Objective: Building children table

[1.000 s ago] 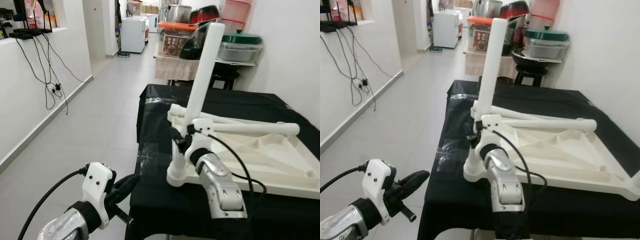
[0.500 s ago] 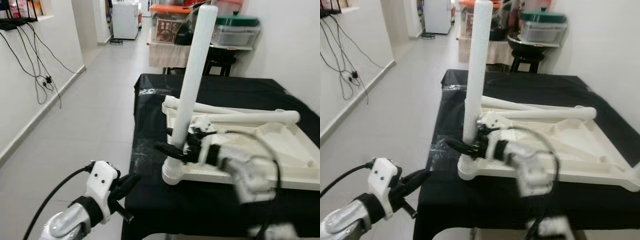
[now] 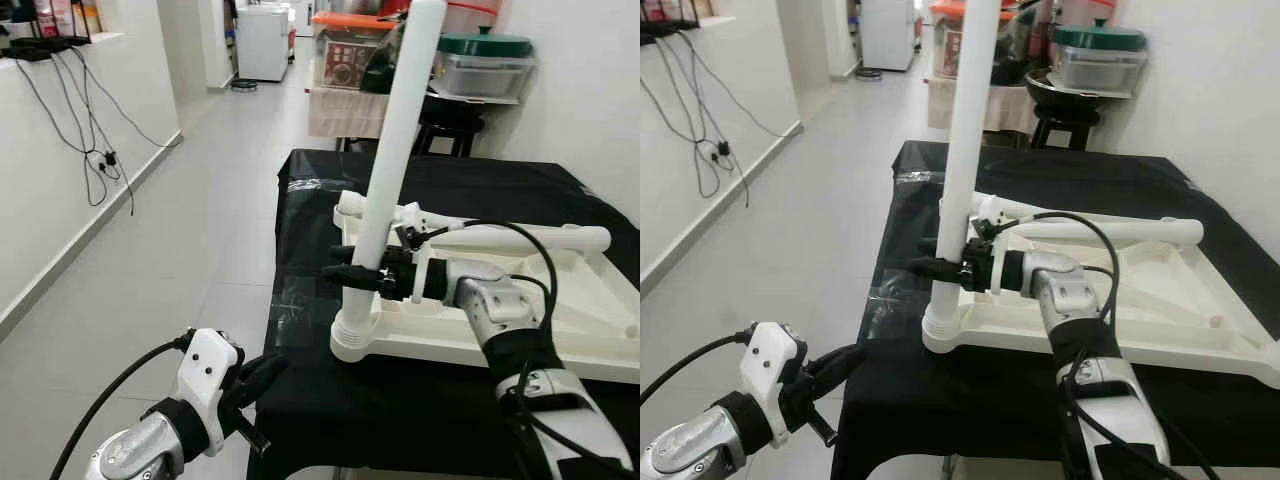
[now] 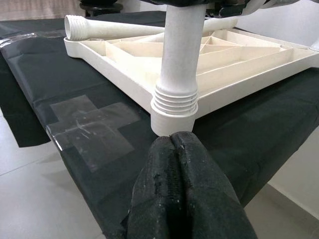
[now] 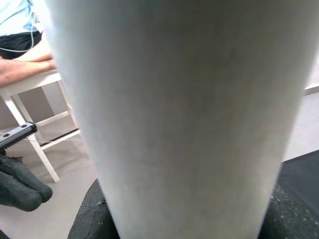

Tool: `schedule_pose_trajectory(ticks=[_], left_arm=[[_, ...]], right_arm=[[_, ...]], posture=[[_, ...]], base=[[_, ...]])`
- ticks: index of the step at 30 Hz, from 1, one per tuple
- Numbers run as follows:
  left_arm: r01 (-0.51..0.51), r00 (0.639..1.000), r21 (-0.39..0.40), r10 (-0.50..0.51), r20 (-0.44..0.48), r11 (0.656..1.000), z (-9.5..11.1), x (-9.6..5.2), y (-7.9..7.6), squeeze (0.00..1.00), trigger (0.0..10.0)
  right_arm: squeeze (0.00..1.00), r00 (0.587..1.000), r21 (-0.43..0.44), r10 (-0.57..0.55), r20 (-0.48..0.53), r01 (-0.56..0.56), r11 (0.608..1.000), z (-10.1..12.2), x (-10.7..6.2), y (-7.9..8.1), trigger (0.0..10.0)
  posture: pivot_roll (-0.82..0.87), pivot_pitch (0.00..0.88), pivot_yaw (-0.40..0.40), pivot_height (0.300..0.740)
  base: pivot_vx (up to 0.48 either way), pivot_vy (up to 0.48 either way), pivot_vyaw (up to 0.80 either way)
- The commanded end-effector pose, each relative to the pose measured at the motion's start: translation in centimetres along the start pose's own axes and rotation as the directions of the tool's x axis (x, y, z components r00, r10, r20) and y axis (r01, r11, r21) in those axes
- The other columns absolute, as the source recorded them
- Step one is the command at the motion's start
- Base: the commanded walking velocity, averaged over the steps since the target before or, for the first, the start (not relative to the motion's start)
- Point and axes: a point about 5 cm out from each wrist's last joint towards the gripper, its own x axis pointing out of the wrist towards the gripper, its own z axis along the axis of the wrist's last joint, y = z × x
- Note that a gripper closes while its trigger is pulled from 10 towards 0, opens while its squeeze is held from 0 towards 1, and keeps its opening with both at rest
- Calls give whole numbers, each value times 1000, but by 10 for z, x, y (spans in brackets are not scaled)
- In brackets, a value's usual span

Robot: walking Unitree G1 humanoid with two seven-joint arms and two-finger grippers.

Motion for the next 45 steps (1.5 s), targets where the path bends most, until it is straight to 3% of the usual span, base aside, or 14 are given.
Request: schedule_pose_trajectory(ticks=[1, 10, 12, 18, 20, 21, 23, 24, 32, 35, 36, 42, 43, 45], left_arm=[[14, 1000, -8, -14, 5, 1000, -1, 2, -2, 0, 10000], [10, 1000, -1, -10, 19, 1000, 1, 2, -2, 0, 10000], [10, 1000, 2, -10, 21, 1000, 4, 1, 1, 0, 10000], [44, 999, 3, -44, 21, 999, 6, 4, 4, 0, 10000], [43, 999, 3, -43, 24, 999, 7, 4, 4, 0, 10000], [29, 999, 7, -29, 30, 1000, 7, 4, 4, 0, 10000], [18, 999, 11, -18, 34, 1000, 8, 5, 4, 0, 10000], [12, 999, 12, -12, 36, 1000, 8, 6, 4, 0, 10000], [22, 999, 0, -22, 34, 1000, 8, 8, 3, 0, 10000], [29, 999, -4, -28, 33, 1000, 7, 9, 3, 0, 10000], [30, 999, -5, -30, 32, 1000, 7, 9, 3, 0, 10000], [26, 999, -2, -26, 30, 1000, 6, 9, 2, 0, 10000], [25, 999, -2, -25, 30, 1000, 5, 9, 2, 0, 10000], [22, 999, 2, -22, 31, 1000, 5, 9, 2, 0, 10000]], right_arm=[[0, 1000, -2, 17, 23, -17, 1000, 6, -2, 0, 0], [0, 964, -22, -260, 57, 262, 965, -17, 18, 19, 0], [0, 818, 46, -574, -36, 576, 816, -68, 58, 75, 0], [0, 730, 71, -683, 5, 681, 728, -63, 63, 67, 0], [0, 723, 75, -691, 3, 689, 721, -63, 61, 64, 3961], [0, 731, 77, -682, 8, 680, 729, -62, 60, 64, 10000], [0, 753, 97, -657, 27, 652, 752, -59, 58, 64, 10000], [1000, 770, 111, -637, 37, 630, 769, -55, 57, 66, 10000], [1000, 902, 84, -422, 89, 415, 906, -27, 53, 62, 10000], [502, 972, -20, -227, 62, 228, 973, -17, 47, 55, 10000], [0, 993, -57, -111, 33, 112, 992, -13, 41, 49, 10000], [0, 995, -53, 94, 20, -93, 994, 1, 29, 31, 10000], [0, 993, -44, 117, 4, -117, 992, 1, 27, 27, 3843], [0, 990, -28, 137, -10, -137, 990, 0, 26, 25, 0]], posture=[[72, 0, -89, 740], [35, 0, -117, 740], [-10, 0, -67, 740], [4, 0, -94, 740], [10, 0, -101, 740], [10, 0, -104, 740], [9, 0, -106, 740], [9, 0, -106, 740], [13, 0, -113, 740], [13, 0, -112, 740], [18, 0, -113, 740], [38, 0, -115, 740], [41, 0, -116, 740], [48, 0, -119, 740]], base=[[0, 0, 0], [0, 0, 0], [0, 0, 0], [0, 0, 0], [0, 0, 0], [0, 0, 0], [0, 0, 0], [0, 0, 0], [0, 0, 0], [0, 0, 0], [0, 0, 0], [0, 0, 0], [0, 0, 0], [0, 0, 0]])
